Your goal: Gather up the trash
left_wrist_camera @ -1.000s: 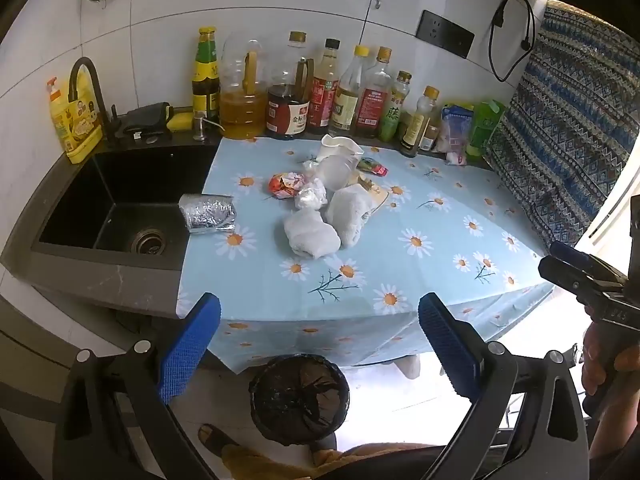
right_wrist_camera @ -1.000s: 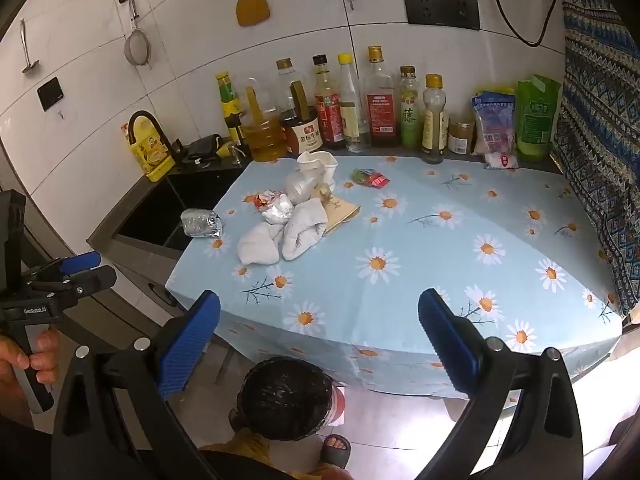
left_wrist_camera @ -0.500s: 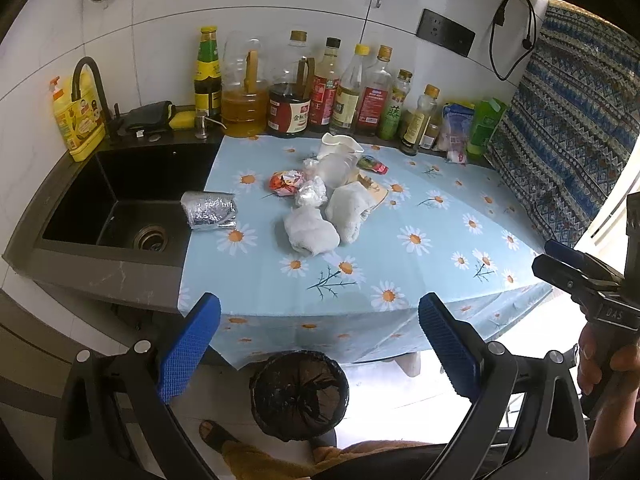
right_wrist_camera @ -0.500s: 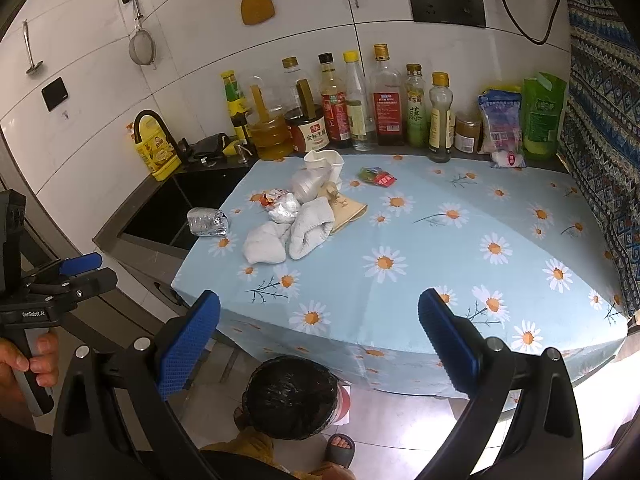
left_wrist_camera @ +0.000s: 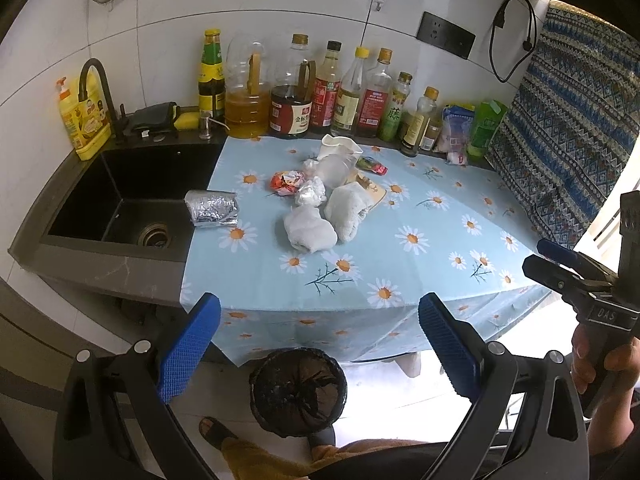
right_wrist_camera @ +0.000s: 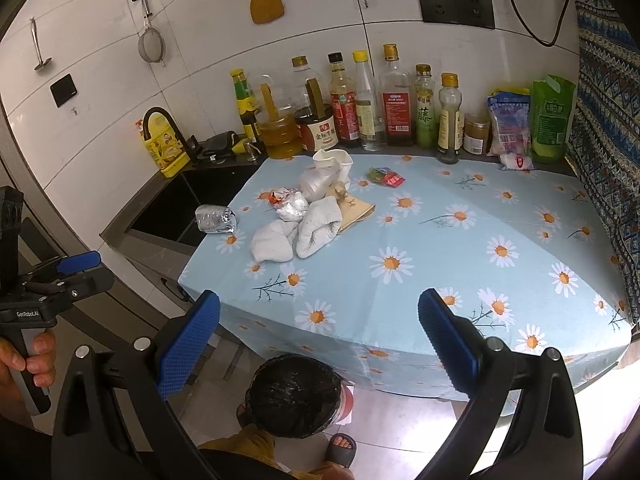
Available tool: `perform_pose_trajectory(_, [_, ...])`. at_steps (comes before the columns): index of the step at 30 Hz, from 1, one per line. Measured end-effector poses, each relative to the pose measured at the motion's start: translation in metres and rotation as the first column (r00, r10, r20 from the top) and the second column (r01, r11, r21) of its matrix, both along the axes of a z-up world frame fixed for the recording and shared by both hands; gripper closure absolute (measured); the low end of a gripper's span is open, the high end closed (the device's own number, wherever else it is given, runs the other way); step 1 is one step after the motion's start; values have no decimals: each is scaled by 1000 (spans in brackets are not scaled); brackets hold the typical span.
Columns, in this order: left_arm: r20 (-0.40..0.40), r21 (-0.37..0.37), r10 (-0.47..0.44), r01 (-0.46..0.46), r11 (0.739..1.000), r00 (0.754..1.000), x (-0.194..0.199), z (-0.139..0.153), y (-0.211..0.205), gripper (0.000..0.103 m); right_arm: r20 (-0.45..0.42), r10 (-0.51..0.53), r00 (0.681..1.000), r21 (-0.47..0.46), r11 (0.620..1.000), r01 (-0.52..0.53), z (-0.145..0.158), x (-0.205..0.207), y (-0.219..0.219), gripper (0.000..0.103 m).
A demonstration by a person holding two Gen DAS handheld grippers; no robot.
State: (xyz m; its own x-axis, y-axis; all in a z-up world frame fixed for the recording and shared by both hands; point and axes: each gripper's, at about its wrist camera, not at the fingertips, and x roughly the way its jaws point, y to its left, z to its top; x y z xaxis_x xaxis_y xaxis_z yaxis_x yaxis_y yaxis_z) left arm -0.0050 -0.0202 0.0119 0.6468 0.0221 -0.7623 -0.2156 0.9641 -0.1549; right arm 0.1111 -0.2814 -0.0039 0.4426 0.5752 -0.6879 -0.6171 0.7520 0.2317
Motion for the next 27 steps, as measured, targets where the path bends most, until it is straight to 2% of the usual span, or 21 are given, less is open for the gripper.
perform_pose_trajectory(14, [6,7,18,-18,1000,1000,-6,3,2,7,3,12,1000,5,1000,-12,0,-5,1,5])
perform_pose_trajectory(27, [-24,20,33,-33,999,999,-7,2,-4,7,-13,49,999,10,999,-48,-3,-6,2,5])
